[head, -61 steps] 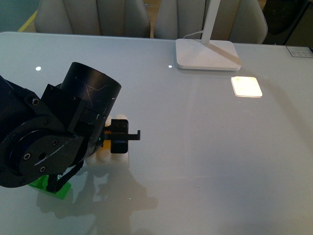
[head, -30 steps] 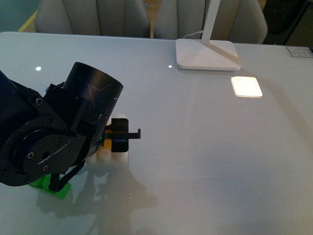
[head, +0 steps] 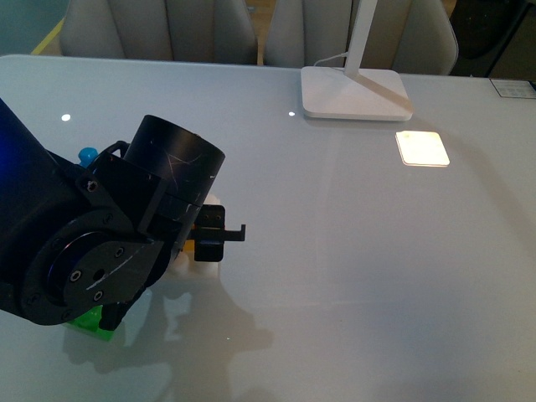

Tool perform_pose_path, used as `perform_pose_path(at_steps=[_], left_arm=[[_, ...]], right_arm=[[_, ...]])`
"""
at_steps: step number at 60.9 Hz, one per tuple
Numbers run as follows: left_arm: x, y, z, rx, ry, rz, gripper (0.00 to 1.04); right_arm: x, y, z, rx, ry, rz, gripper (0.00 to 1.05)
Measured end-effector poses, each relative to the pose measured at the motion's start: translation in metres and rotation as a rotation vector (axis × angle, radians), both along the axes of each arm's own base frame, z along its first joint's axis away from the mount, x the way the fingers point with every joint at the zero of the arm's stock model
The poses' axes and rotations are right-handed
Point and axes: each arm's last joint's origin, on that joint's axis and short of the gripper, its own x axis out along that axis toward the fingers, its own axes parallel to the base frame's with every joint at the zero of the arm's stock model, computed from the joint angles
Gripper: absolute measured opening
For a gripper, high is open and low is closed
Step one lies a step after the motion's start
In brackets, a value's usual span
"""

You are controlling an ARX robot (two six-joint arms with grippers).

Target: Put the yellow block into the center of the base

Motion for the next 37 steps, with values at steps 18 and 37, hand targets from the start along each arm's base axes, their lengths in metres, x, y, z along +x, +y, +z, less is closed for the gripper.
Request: perform_pose_path(at_steps=[18, 37], left_arm=[[0.0020, -0.0017, -0.0022, 0.022, 0.012, -0.007, 0.63], [0.0075, 0.0032, -0.0006, 0.067, 0.029, -0.036, 0.63]], right_arm=[[0.0000, 0.0000, 0.0000, 0.000, 0.000, 0.000, 0.96], [0.0000, 0.0000, 0.0000, 0.000, 0.000, 0.000, 0.96]])
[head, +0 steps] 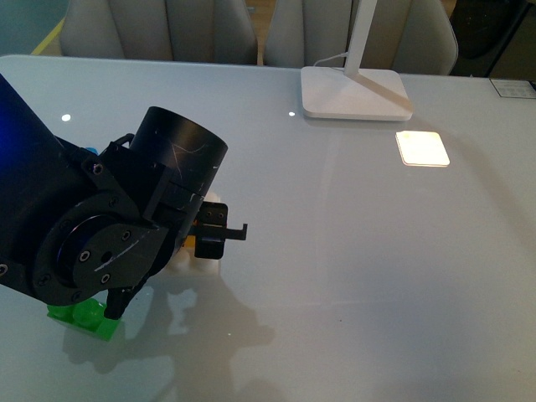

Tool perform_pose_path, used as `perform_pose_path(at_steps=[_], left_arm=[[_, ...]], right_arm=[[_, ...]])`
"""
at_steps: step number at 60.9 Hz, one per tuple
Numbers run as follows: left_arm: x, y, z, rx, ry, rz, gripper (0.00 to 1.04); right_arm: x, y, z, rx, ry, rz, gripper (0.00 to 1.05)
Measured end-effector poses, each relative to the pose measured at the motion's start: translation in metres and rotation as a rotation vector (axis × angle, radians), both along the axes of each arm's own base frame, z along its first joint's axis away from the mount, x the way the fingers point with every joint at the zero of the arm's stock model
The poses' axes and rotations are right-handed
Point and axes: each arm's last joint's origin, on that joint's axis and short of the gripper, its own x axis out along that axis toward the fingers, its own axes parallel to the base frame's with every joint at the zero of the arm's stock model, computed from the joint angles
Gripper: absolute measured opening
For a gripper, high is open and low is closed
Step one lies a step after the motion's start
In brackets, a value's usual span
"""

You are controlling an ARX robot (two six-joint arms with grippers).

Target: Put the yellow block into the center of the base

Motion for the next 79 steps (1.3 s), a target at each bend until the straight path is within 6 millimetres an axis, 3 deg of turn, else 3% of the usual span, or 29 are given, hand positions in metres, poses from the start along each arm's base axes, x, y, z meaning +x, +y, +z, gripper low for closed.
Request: perform_pose_path(at_steps=[59, 79], left_arm=[[0.015, 0.026, 0.002, -0.009, 0.037, 0.078, 0.63], [0.014, 0.026, -0.001, -0.023, 0.074, 0.047, 0.63]], right_arm=[[0.000, 0.000, 0.000, 0.000, 0.000, 0.000, 0.96], [0.000, 0.000, 0.000, 0.000, 0.000, 0.000, 0.96]])
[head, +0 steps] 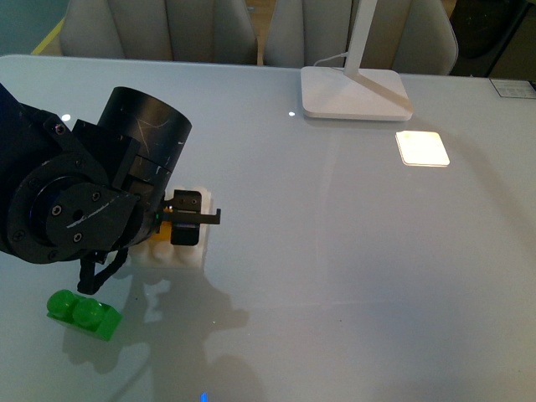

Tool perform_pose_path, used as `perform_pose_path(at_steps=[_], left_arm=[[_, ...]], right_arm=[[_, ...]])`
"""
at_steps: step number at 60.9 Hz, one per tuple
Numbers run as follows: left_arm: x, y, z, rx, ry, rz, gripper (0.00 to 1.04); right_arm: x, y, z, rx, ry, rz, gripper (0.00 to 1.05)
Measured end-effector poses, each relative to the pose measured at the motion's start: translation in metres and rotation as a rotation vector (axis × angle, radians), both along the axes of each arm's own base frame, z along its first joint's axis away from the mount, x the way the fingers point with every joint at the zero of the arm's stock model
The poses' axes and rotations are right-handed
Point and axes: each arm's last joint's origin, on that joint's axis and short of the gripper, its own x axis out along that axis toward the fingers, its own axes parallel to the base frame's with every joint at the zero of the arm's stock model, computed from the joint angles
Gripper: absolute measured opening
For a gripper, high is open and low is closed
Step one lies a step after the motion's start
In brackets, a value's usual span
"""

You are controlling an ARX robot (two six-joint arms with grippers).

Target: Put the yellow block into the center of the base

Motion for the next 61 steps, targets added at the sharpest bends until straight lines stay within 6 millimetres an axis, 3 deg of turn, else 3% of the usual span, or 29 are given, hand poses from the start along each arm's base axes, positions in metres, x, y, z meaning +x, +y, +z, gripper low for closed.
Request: perform_pose_path(at_steps=[8, 36, 48, 61], left_arm=[[-0.003, 0.003, -0.011, -0.023, 0.070, -0.007, 0.63], [-0.002, 0.005, -0.011, -0.034, 0.072, -0.006, 0.63], [-0.005, 0.012, -0.007, -0.073, 0.079, 0.012, 0.99], [-0.017, 0.015, 0.014, -0.125, 0.084, -0.017, 0.97]], right_arm=[[0.000, 0.000, 0.000, -0.001, 0.001, 0.000, 0.96], [0.000, 0.000, 0.000, -0.001, 0.000, 0.000, 0.96], [0.000, 0.000, 0.000, -0.001, 0.000, 0.000, 0.96], [0.000, 0.000, 0.000, -0.001, 0.000, 0.000, 0.96]])
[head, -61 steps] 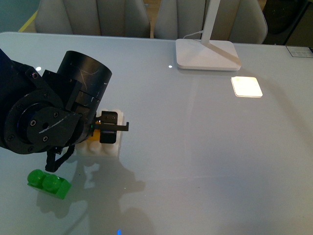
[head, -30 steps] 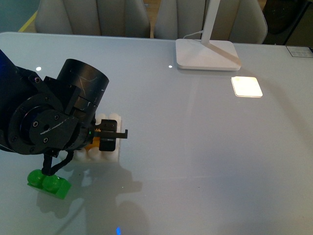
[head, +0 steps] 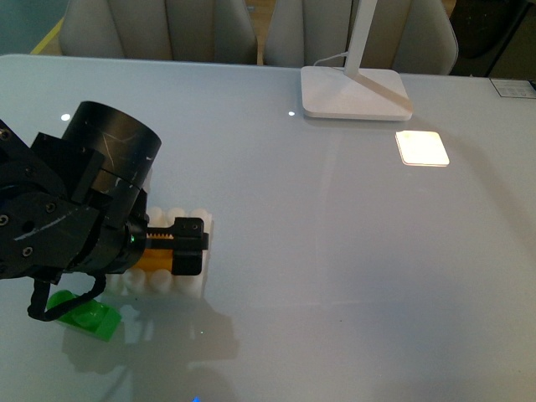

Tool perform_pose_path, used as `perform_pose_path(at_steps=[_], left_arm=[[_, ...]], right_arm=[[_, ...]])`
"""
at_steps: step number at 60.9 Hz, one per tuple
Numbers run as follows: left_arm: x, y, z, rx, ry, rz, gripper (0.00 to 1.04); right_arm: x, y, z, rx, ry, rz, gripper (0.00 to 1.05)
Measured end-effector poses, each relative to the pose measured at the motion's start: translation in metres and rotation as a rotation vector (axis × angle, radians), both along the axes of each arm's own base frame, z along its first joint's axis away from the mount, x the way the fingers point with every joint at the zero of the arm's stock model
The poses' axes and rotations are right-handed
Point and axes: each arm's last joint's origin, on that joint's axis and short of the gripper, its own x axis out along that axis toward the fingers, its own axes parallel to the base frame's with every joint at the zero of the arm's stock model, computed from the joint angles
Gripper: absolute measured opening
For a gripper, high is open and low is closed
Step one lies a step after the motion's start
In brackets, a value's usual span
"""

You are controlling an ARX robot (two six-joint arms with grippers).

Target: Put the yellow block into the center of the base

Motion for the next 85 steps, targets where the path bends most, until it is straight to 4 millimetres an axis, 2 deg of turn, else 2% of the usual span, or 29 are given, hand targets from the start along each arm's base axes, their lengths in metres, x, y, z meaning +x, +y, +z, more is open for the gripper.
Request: perform_pose_path(at_steps=[13, 22, 27, 35, 48, 54, 59, 64, 70, 85], left_arm=[[0.004, -0.001, 0.033, -0.063, -0.072, -0.002, 0.97], [-0.002, 0.004, 0.045, -0.087, -0.089, -0.001, 0.97], [-0.006, 0.012, 0.059, -0.109, -0.136, -0.002, 0.97], [-0.017, 0.037, 0.088, -0.135, -0.245, 0.013, 0.97], [-0.051, 0.098, 0.134, -0.223, -0.422, 0.046, 0.97], [-0.059, 0.112, 0.147, -0.204, -0.496, 0.080, 0.97], [-0.062, 0.114, 0.139, -0.107, -0.697, 0.054, 0.85], [-0.081, 0.115, 0.133, -0.056, -0.862, 0.024, 0.71], [-0.095, 0.115, 0.151, -0.029, -1.026, 0.003, 0.53], [-0.127, 0.115, 0.162, -0.012, -1.033, -0.005, 0.08]], right_arm=[[0.000, 0.000, 0.000, 0.000, 0.000, 0.000, 0.96], [0.000, 0.000, 0.000, 0.000, 0.000, 0.000, 0.96], [0.000, 0.000, 0.000, 0.000, 0.000, 0.000, 0.96], [0.000, 0.000, 0.000, 0.000, 0.000, 0.000, 0.96], [0.000, 0.000, 0.000, 0.000, 0.000, 0.000, 0.96], [0.000, 0.000, 0.000, 0.000, 0.000, 0.000, 0.96], [0.000, 0.000, 0.000, 0.000, 0.000, 0.001, 0.96], [0.000, 0.000, 0.000, 0.000, 0.000, -0.001, 0.96], [0.000, 0.000, 0.000, 0.000, 0.000, 0.000, 0.96], [0.000, 0.000, 0.000, 0.000, -0.001, 0.000, 0.96]])
